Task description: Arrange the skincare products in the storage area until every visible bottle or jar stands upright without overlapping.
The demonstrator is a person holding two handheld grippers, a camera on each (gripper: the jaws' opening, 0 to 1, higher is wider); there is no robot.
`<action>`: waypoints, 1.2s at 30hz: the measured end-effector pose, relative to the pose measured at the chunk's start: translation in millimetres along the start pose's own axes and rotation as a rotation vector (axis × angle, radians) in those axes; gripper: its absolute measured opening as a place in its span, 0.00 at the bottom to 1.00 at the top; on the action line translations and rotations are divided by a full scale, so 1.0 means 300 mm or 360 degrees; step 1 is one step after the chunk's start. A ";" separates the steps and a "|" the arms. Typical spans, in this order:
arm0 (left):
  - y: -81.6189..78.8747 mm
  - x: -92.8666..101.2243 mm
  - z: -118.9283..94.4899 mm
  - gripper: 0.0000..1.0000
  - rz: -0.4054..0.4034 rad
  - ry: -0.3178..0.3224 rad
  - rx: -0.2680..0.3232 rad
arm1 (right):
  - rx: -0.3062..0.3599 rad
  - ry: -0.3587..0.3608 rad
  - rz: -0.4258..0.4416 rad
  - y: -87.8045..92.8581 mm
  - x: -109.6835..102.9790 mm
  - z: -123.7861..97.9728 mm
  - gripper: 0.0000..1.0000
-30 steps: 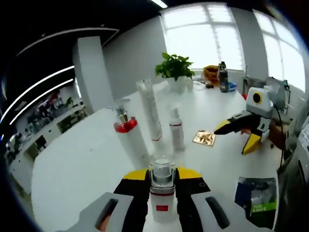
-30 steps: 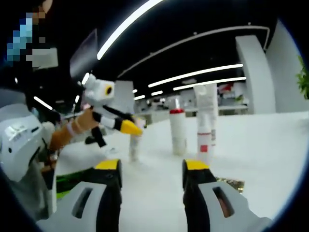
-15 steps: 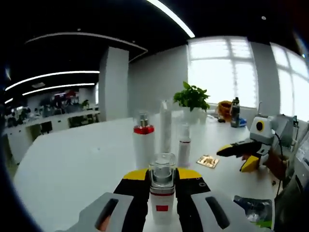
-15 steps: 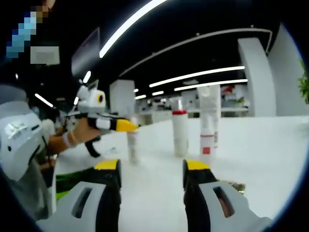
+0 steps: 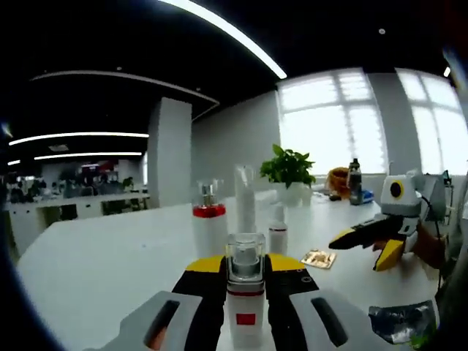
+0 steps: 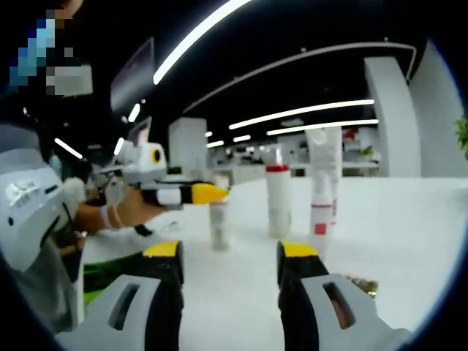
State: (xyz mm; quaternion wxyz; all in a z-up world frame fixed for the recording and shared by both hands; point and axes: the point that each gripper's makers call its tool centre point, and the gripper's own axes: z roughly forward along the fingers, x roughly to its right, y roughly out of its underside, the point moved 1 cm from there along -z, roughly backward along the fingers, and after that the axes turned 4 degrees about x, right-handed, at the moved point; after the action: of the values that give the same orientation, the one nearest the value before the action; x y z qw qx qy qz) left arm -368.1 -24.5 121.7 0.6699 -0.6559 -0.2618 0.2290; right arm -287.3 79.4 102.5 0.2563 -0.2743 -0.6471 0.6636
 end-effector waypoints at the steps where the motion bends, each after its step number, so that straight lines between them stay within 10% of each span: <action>1: 0.000 0.007 0.005 0.20 -0.0030 0.0011 0.0008 | -0.0002 -0.0001 -0.0001 0.001 -0.001 -0.001 0.49; 15: -0.024 0.101 0.130 0.20 0.0037 0.0118 0.0103 | 0.0004 -0.0012 0.0004 0.000 -0.007 0.007 0.49; 24: -0.049 0.137 0.188 0.20 0.0227 0.0210 0.0339 | 0.0006 0.0004 0.0005 0.003 0.000 0.000 0.48; 36: -0.003 0.105 0.181 0.20 0.0065 0.0284 0.0287 | 0.0013 -0.0007 0.0005 -0.002 -0.006 0.000 0.48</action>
State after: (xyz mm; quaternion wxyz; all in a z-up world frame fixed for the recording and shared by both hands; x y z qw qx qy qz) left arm -379.6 37.3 124.3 0.7419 -0.6161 -0.1661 0.2059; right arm -286.0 78.2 103.2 0.2552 -0.2727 -0.6445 0.6672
